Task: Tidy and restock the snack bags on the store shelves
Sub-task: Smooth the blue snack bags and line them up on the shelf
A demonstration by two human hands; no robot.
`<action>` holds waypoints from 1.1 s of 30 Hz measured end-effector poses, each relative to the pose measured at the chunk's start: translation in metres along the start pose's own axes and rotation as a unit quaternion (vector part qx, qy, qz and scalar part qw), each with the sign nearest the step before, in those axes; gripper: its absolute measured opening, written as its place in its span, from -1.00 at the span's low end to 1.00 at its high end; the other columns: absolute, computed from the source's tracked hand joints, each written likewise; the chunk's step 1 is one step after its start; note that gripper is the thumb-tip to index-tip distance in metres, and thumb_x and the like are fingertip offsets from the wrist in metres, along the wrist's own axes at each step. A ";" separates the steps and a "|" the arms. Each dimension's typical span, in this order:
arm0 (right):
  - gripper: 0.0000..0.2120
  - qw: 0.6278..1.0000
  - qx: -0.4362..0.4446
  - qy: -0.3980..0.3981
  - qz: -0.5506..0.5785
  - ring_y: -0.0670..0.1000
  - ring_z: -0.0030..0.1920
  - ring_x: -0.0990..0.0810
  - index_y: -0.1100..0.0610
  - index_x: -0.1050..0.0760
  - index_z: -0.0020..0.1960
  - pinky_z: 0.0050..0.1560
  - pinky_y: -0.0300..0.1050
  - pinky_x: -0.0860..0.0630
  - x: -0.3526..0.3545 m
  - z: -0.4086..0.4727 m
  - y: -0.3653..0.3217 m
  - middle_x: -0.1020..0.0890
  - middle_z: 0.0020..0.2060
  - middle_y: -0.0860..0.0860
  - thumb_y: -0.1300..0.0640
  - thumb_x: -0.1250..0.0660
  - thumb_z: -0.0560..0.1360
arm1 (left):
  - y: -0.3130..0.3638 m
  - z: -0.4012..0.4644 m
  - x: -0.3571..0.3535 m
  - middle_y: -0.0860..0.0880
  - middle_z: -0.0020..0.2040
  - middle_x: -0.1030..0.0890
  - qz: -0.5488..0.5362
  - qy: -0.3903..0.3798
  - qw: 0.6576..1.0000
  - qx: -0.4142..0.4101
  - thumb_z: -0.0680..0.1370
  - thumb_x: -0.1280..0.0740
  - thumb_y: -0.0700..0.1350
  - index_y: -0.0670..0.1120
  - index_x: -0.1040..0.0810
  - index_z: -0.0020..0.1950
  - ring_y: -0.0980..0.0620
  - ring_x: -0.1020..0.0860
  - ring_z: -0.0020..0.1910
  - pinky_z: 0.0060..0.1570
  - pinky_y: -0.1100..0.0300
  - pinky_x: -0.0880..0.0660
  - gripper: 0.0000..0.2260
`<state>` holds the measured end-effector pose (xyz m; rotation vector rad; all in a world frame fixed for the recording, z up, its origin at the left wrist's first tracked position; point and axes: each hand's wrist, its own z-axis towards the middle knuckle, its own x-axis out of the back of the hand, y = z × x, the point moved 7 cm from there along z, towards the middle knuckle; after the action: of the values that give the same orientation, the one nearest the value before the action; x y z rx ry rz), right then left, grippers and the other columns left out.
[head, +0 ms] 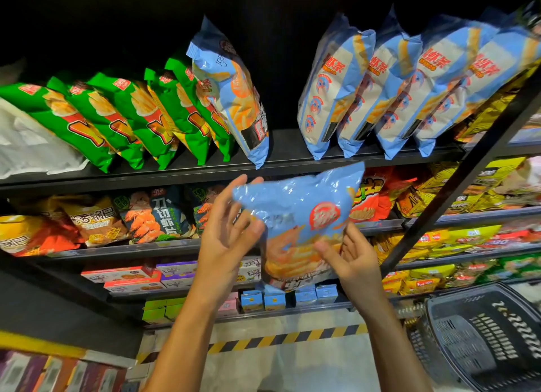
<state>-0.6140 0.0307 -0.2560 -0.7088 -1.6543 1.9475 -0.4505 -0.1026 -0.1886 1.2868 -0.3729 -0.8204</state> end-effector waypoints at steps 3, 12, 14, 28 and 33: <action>-0.50 0.995 -0.009 0.070 0.068 -0.06 0.26 -0.65 0.08 -0.40 0.45 0.17 -0.24 -0.57 0.009 0.005 0.001 -0.70 0.22 -0.06 -0.04 -0.33 0.56 | -0.022 -0.003 0.004 0.06 0.53 -0.45 0.104 -0.021 0.993 0.043 0.60 -0.25 0.31 0.01 -0.40 0.54 0.07 -0.36 0.54 0.48 0.13 -0.34 -0.41; -0.17 0.968 -0.188 0.151 0.066 -0.01 0.47 -0.43 -0.09 -0.21 0.64 0.50 0.13 -0.39 0.007 0.014 0.044 -0.37 0.55 -0.07 -0.41 -0.14 0.44 | -0.080 -0.016 -0.007 0.26 0.42 -0.52 0.095 -0.107 0.968 0.208 0.36 -0.07 0.66 0.31 -0.57 0.36 0.24 -0.44 0.44 0.37 0.15 -0.38 -0.25; -0.21 0.963 -0.202 0.154 0.085 0.01 0.49 -0.43 -0.11 -0.21 0.64 0.49 0.16 -0.41 0.007 0.014 0.052 -0.38 0.56 -0.06 -0.40 -0.17 0.49 | -0.072 -0.013 -0.009 0.28 0.42 -0.52 0.073 -0.092 0.977 0.177 0.35 -0.09 0.67 0.32 -0.59 0.31 0.22 -0.45 0.44 0.36 0.12 -0.35 -0.28; -0.72 0.983 -0.051 0.168 0.044 -0.16 0.29 -0.59 -0.20 -0.41 0.32 0.24 -0.20 -0.55 0.006 0.011 0.020 -0.62 0.28 -0.07 -0.01 -0.31 0.64 | -0.095 -0.016 -0.008 0.44 0.39 -0.41 0.191 -0.114 0.953 0.205 0.59 -0.27 0.34 0.48 -0.28 0.49 0.38 -0.35 0.44 0.35 0.33 -0.36 -0.53; -0.57 0.988 -0.007 0.138 0.070 -0.08 0.23 -0.66 -0.11 -0.40 0.32 0.16 -0.19 -0.59 -0.008 0.004 -0.004 -0.67 0.22 0.00 0.07 -0.45 0.51 | -0.079 -0.018 -0.012 0.22 0.38 -0.56 0.130 0.002 0.979 0.156 0.61 -0.31 0.15 0.17 -0.30 0.56 0.26 -0.50 0.37 0.40 0.12 -0.45 -0.48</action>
<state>-0.6106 0.0229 -0.2510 -1.0742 -1.4851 1.8329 -0.4722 -0.0859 -0.2662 1.4909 -0.6713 -0.5503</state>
